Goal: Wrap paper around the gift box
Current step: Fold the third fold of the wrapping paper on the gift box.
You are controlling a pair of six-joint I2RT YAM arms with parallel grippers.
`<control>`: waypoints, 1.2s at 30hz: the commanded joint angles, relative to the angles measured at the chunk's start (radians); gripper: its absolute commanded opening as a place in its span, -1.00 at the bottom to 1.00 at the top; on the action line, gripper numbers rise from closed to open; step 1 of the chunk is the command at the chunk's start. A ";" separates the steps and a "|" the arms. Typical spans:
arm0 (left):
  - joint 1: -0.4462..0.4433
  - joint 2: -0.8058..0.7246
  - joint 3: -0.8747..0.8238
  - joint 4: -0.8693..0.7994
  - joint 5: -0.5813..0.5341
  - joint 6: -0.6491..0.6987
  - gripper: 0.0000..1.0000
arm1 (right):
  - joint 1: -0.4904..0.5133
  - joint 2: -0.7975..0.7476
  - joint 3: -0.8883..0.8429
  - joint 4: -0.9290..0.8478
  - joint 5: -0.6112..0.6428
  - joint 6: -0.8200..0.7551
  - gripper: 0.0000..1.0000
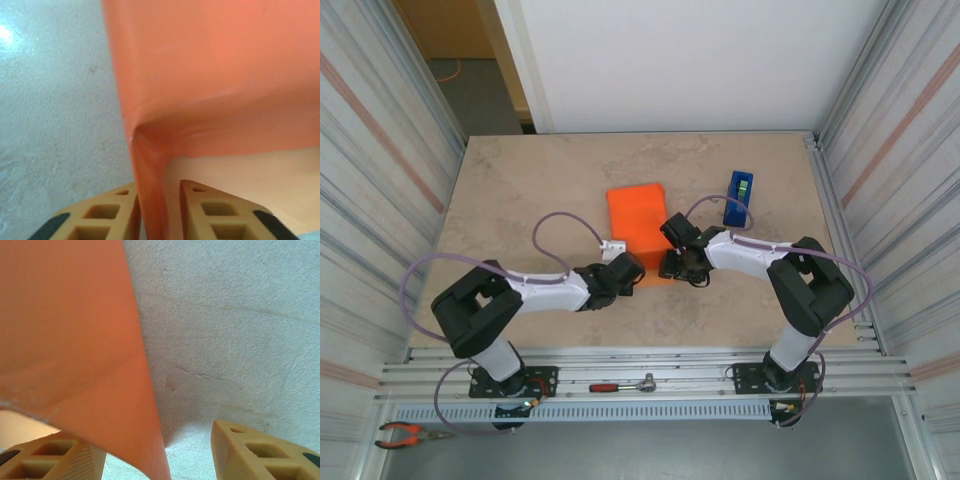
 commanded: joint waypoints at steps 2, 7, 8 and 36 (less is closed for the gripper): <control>0.005 -0.086 -0.033 0.013 -0.006 -0.002 -0.35 | -0.018 -0.037 0.037 -0.028 0.002 -0.012 0.13; 0.037 -0.100 -0.032 0.011 -0.009 0.002 -0.30 | -0.034 -0.018 0.062 -0.025 -0.013 -0.020 0.14; 0.043 -0.095 -0.026 0.013 -0.009 0.005 -0.30 | -0.036 -0.013 0.067 -0.022 -0.017 -0.021 0.14; 0.048 0.067 0.077 0.022 -0.069 0.027 -0.31 | -0.062 0.073 0.098 0.030 0.007 -0.005 0.11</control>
